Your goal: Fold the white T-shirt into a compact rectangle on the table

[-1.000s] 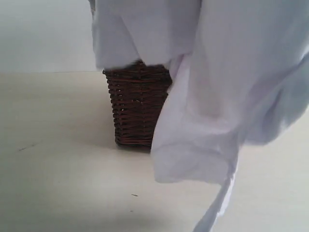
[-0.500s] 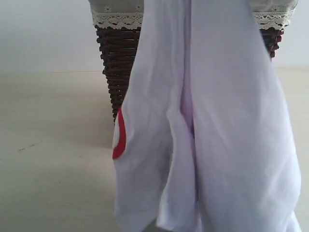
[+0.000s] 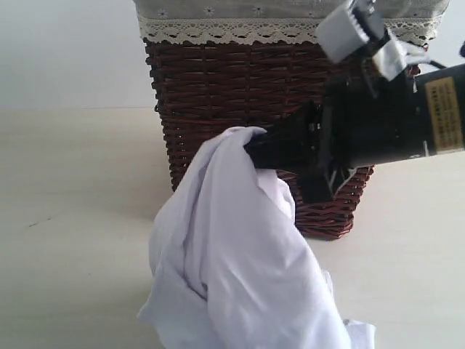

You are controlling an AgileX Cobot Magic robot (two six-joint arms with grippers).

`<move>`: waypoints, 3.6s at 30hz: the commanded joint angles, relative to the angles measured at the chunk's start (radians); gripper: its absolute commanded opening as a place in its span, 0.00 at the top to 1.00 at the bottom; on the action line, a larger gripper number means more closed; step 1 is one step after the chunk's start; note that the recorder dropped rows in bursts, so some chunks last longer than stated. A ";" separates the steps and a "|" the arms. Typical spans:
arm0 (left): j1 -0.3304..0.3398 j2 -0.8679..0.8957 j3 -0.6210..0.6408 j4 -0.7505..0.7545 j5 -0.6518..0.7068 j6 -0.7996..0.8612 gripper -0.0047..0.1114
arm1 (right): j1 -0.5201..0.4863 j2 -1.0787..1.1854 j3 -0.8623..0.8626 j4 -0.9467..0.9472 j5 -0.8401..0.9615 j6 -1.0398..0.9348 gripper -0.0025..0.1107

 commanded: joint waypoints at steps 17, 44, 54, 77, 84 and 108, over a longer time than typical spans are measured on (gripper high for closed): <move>0.001 -0.007 -0.001 -0.007 -0.004 0.000 0.96 | 0.004 0.412 -0.310 0.048 0.613 -0.083 0.98; 0.001 -0.007 -0.001 -0.007 -0.001 0.000 0.96 | 0.004 0.544 -0.592 0.017 0.299 0.149 0.98; 0.001 -0.007 -0.001 -0.007 -0.001 0.000 0.96 | 0.004 0.338 -0.326 0.017 0.386 0.118 0.98; 0.001 -0.007 -0.001 -0.007 -0.001 0.000 0.96 | 0.165 -0.023 -0.568 0.129 0.022 0.167 0.98; 0.001 -0.007 -0.001 -0.005 -0.001 0.000 0.96 | 0.172 -0.017 -0.488 0.017 -0.039 0.259 0.98; 0.001 -0.007 -0.001 -0.005 -0.001 0.000 0.96 | 0.171 -0.077 0.105 0.328 1.276 -0.295 0.59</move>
